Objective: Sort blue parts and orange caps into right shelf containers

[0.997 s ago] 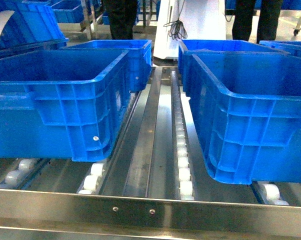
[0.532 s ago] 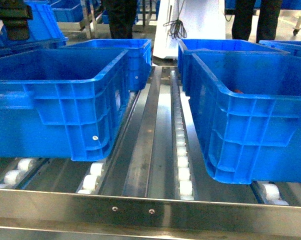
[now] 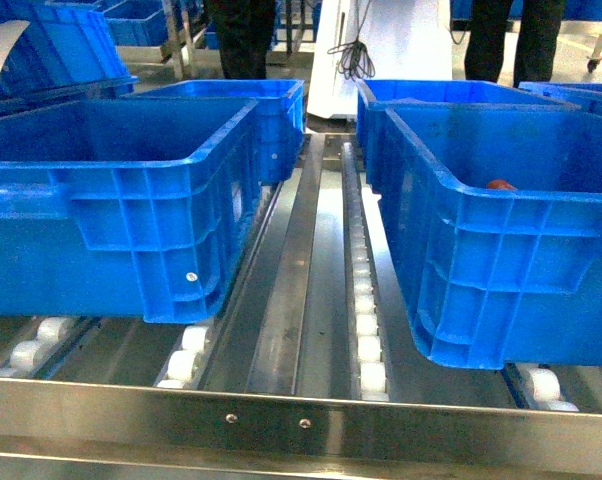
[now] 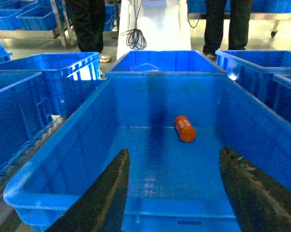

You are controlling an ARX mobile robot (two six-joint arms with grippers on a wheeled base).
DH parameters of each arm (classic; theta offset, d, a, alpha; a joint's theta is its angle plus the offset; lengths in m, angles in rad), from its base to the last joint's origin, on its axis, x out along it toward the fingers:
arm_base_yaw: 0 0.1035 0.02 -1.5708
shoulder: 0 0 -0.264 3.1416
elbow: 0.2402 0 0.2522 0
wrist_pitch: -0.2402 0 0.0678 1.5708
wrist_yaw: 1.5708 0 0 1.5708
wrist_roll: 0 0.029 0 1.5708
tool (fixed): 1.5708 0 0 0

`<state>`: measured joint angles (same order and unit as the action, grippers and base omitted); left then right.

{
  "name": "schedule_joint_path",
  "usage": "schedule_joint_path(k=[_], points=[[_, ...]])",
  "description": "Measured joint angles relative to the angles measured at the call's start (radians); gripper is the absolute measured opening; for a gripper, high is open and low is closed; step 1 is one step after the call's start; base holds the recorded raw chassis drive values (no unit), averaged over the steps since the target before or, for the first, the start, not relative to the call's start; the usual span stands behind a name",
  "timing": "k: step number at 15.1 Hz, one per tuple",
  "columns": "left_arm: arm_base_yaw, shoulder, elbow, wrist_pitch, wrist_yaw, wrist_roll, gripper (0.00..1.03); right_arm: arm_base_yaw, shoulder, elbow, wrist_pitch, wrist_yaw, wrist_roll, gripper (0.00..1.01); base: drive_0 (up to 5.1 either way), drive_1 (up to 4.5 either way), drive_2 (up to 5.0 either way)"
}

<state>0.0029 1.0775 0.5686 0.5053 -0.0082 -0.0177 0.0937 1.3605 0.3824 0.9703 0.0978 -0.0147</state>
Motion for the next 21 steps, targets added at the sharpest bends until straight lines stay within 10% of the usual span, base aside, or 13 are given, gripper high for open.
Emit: schedule_joint_path(k=[6, 12, 21], points=[[-0.002, -0.176, -0.263, 0.092, 0.008, -0.001, 0.02, -0.066, -0.208, -0.184, -0.029, -0.085, 0.0, 0.02, 0.0, 0.0, 0.0], [-0.002, -0.328, -0.406, 0.08, 0.007, 0.003, 0.02, -0.094, -0.376, -0.311, -0.055, -0.098, 0.004, 0.02, 0.0, 0.0, 0.0], [-0.002, -0.633, -0.531, -0.097, 0.008, 0.003, 0.02, -0.094, -0.835, -0.372, -0.454, -0.098, 0.004, 0.02, 0.0, 0.0, 0.0]])
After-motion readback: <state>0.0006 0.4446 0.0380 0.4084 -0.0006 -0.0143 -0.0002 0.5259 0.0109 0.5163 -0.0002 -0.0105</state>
